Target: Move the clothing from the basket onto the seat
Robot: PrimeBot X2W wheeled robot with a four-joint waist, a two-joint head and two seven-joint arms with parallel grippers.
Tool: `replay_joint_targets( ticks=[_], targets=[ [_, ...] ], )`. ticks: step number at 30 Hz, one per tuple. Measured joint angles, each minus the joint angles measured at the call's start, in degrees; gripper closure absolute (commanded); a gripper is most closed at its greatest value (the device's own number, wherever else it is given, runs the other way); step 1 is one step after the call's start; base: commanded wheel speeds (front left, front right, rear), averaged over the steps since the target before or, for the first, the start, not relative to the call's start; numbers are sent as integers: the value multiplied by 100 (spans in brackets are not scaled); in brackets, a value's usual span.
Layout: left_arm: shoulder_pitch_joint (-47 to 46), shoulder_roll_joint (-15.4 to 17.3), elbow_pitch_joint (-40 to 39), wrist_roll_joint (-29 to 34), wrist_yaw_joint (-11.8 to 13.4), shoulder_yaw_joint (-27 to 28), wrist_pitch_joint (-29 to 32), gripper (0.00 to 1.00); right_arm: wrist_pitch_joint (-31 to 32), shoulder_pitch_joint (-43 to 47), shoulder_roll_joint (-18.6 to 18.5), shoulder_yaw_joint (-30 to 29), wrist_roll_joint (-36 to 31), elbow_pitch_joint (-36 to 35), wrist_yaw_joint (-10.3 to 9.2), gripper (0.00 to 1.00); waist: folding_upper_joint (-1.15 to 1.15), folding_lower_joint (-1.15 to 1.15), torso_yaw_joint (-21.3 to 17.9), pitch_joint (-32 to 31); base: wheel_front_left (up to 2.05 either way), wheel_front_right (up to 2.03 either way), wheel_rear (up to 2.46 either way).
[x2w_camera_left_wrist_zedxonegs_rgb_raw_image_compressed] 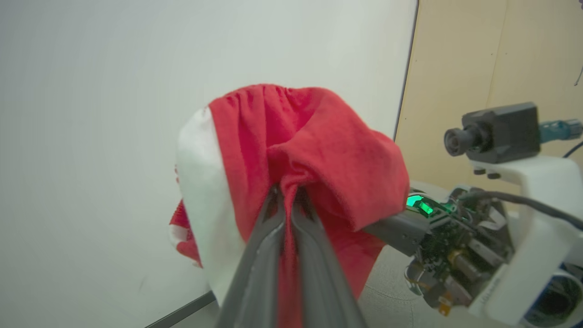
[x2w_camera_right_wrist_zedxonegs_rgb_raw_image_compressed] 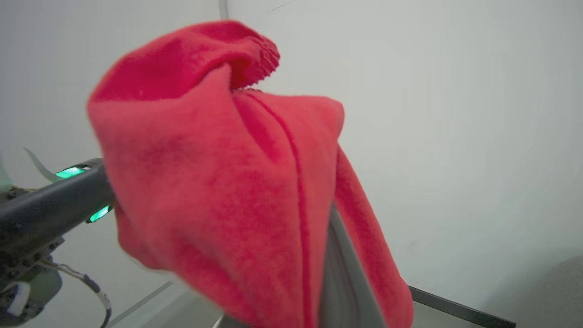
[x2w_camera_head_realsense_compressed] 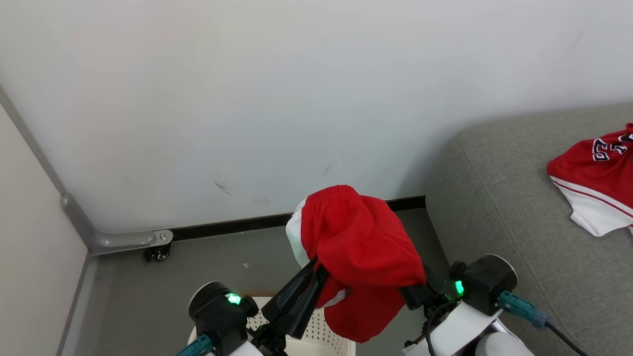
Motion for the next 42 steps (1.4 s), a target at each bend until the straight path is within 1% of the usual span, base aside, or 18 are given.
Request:
replay_joint_targets(
  ticks=[8, 10, 11, 12, 13, 22, 33, 42],
  targets=[
    [1, 21, 181, 2, -1, -1, 0, 100, 0, -1, 22, -41, 122, -63, 0, 100, 0, 0, -20, -13, 0, 0, 0],
    [2, 24, 238, 3, -1, 2, 0, 60, 0, -1, 25, -51, 122, -68, 0, 100, 0, 0, -23, -14, 0, 0, 0],
    [2, 21, 259, 3, -1, 9, 0, 37, 0, -1, 27, -54, 123, -70, 0, 100, 0, 0, -25, -15, 0, 0, 0],
    [2, 18, 278, 4, -1, 20, 0, 2, 0, -1, 29, -58, 125, -73, 0, 100, 0, 0, -25, -15, 0, 0, 0],
    [3, 14, 293, 4, -1, 33, 0, 0, 0, -1, 29, -60, 132, -76, 0, 100, 0, 0, -26, -16, 0, 0, 0],
    [115, 119, 656, 71, -1, 124, -1, 0, 0, -1, 24, -198, 138, -87, 0, 100, 0, 0, -22, -26, 0, 0, 0],
    [224, 135, 878, 183, -1, 236, -1, 0, 0, -15, -13, -435, 138, -142, 0, 100, 0, 0, -11, -36, 0, 0, 0],
    [232, 238, 977, 602, -1, 238, -1, 0, 0, -78, -45, -582, 138, -200, 0, 100, 0, 0, -2, -37, 0, 0, 0]
  ],
)
